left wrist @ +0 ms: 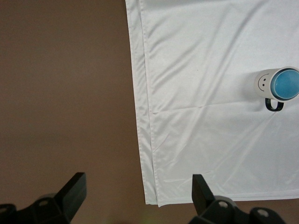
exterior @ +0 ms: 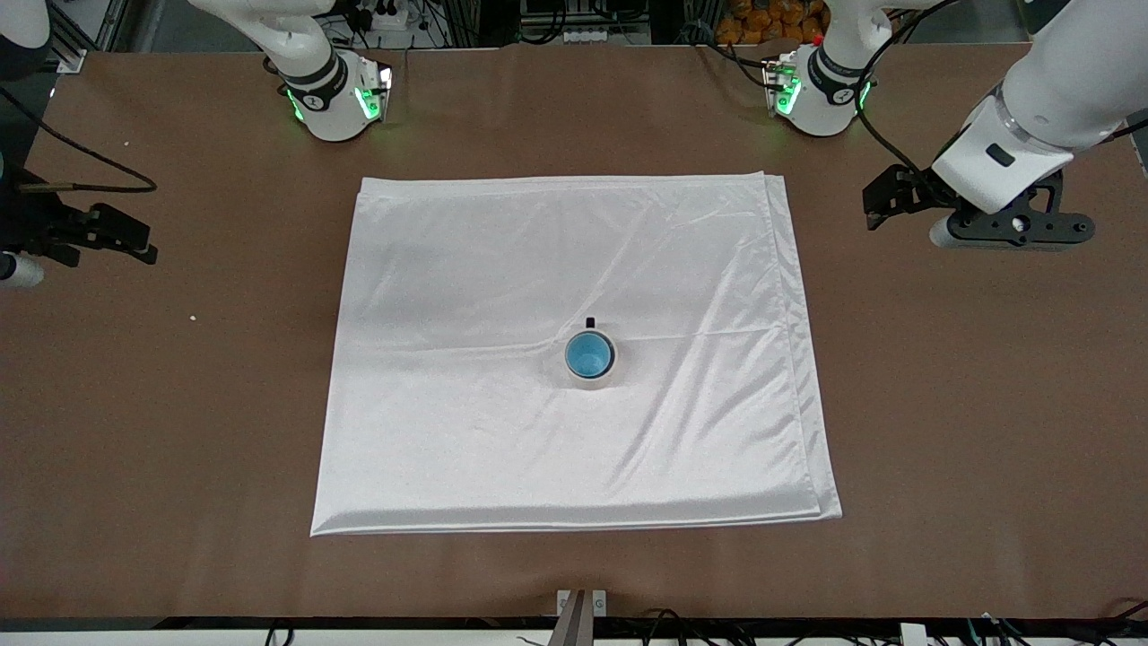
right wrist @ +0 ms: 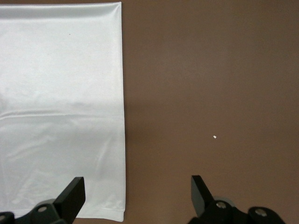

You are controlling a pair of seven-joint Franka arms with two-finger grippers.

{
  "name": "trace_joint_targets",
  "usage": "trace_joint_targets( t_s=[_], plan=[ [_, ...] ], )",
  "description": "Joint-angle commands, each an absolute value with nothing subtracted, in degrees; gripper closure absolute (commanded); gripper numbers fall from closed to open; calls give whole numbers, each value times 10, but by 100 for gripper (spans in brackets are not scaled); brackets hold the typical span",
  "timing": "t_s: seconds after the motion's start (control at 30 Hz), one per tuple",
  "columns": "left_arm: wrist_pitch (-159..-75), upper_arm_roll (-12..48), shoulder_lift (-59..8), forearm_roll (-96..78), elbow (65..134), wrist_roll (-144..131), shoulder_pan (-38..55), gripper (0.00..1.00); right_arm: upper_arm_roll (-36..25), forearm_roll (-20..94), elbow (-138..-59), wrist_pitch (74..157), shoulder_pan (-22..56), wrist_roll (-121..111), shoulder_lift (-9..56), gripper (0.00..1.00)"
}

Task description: Place blue cup into white mug on cloth

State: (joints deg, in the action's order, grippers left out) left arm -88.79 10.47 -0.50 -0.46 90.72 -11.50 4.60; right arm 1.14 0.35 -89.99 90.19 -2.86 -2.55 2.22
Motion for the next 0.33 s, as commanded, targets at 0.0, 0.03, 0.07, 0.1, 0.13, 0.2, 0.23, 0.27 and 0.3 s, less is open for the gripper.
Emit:
trace_joint_targets(
  t_s=[0.0,0.03,0.07,0.1,0.13,0.2,0.23,0.27,0.3],
  plan=[
    [-889,107,-10,9,899,-122,45,0,8,11,-916,902,-25,-31,7,0],
    [-889,107,-10,10,899,-123,45,0,8,11,-916,903,-25,-31,7,0],
    [-889,107,-10,10,898,-122,46,0,8,11,-916,903,-25,-31,7,0],
    [-889,107,-10,10,899,-122,45,0,8,11,-916,903,-25,-31,7,0],
    [-889,107,-10,10,899,-121,45,0,8,11,-916,903,-25,-31,7,0],
    [-889,106,-11,11,899,-120,45,0,8,11,-916,903,-25,-31,7,0],
    [-889,106,-11,11,898,-120,45,0,8,11,-916,903,-25,-31,7,0],
    [-889,106,-11,11,899,-120,45,0,8,11,-916,903,-25,-31,7,0],
    [-889,106,-11,13,899,-120,45,0,8,11,-916,903,-25,-31,7,0]
  ],
)
